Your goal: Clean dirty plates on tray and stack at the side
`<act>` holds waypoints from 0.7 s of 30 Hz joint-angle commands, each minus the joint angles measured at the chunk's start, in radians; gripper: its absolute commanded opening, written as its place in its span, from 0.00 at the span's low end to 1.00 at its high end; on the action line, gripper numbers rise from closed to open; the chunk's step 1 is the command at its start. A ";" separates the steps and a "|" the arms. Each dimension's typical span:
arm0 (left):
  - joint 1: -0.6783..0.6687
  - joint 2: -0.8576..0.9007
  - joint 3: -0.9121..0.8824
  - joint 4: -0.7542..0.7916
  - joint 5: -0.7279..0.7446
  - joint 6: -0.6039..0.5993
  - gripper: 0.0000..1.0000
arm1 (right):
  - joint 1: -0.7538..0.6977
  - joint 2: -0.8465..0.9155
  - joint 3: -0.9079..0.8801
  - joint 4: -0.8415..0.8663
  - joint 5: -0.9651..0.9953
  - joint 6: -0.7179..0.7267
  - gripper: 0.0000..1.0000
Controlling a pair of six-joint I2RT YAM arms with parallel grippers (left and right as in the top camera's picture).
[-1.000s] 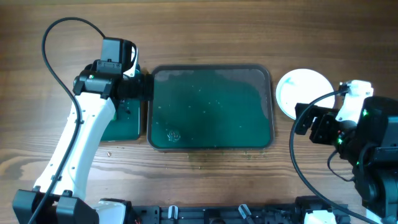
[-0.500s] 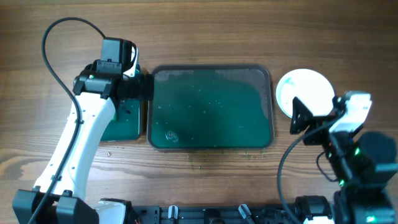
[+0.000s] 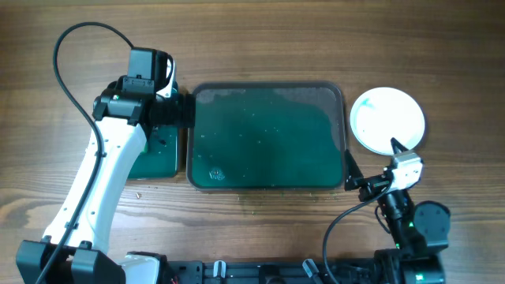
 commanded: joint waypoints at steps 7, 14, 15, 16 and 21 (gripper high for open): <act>-0.002 0.002 0.008 0.000 0.009 0.015 1.00 | 0.009 -0.111 -0.098 0.066 -0.013 0.001 1.00; -0.002 0.002 0.008 0.000 0.009 0.015 1.00 | 0.009 -0.113 -0.116 0.202 -0.011 -0.028 1.00; -0.002 0.002 0.008 0.000 0.009 0.015 1.00 | 0.009 -0.113 -0.116 0.192 -0.011 -0.034 1.00; -0.002 0.002 0.008 -0.001 0.009 0.015 1.00 | 0.009 -0.113 -0.116 0.168 -0.011 -0.037 1.00; -0.002 0.002 0.008 -0.001 0.009 0.015 1.00 | 0.009 -0.112 -0.116 0.098 -0.007 -0.023 1.00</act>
